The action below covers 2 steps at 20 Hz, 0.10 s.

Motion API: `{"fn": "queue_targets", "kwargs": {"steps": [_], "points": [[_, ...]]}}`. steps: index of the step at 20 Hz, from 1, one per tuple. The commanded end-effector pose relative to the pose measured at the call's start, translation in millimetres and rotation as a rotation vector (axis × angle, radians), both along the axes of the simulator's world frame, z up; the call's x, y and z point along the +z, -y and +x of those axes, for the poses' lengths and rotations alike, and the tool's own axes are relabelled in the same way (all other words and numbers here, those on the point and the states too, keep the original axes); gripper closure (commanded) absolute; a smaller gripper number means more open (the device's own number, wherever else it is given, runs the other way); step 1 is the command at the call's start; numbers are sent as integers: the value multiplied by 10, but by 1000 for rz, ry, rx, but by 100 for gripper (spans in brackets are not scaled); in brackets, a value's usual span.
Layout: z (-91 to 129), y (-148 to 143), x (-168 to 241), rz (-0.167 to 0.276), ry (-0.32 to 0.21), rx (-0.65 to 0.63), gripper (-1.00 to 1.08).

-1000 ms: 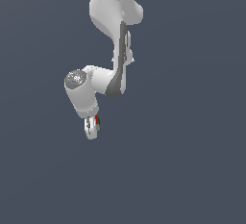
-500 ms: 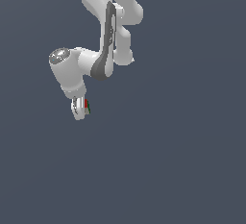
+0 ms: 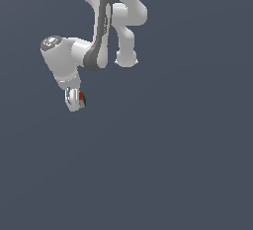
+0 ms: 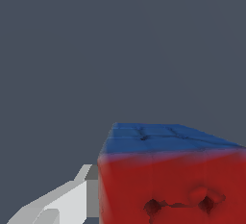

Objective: Pick up the object and move it to a goal position.

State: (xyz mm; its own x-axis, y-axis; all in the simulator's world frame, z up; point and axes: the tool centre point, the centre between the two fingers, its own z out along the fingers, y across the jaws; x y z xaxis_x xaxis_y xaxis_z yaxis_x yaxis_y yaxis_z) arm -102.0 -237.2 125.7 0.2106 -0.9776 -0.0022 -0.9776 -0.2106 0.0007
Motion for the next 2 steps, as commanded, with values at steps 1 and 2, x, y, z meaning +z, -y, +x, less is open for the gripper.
{"fn": "queue_targets", "kwargs": {"steps": [1,2], "points": [[-33,33,31,-1,1,2,108],[-36,36,32,-1,1,2,108]]}}
